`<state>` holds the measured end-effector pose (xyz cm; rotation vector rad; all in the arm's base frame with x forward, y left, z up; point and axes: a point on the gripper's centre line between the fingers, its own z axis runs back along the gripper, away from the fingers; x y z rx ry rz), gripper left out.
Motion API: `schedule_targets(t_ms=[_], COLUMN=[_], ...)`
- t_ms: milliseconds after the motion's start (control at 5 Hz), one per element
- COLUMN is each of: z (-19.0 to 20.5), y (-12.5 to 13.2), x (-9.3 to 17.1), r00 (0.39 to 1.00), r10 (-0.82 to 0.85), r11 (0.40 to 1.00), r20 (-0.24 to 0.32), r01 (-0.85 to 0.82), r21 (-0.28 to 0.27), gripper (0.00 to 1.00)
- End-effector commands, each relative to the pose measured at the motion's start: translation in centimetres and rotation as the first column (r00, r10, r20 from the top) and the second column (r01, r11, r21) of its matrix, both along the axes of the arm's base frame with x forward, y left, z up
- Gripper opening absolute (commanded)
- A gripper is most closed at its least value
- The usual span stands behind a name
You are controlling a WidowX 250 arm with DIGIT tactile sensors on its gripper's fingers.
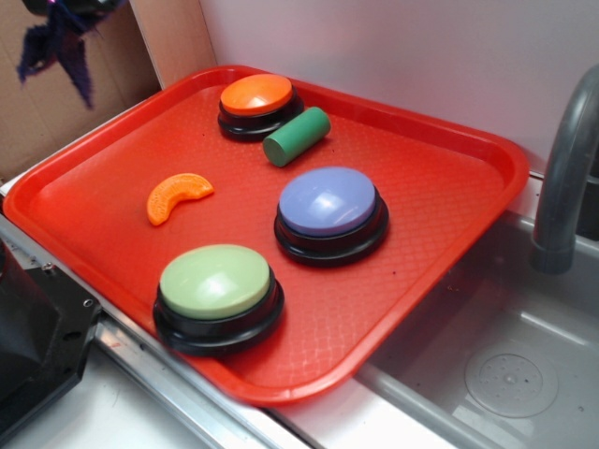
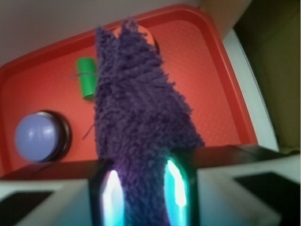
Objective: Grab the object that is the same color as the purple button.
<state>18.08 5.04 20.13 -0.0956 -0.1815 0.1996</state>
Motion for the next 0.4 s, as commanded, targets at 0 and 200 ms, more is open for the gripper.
schedule_targets(t_ms=[0,200], z=[1.92,1.70], y=[-0.36,-0.44], x=[-1.46,-1.37], r00=[0.990,0.990], r10=[-0.132,-0.133], r11=[0.991,0.991], r20=[0.051,0.044], r01=[0.131,0.131], r21=[0.032,0.031], gripper=[0.00,0.00])
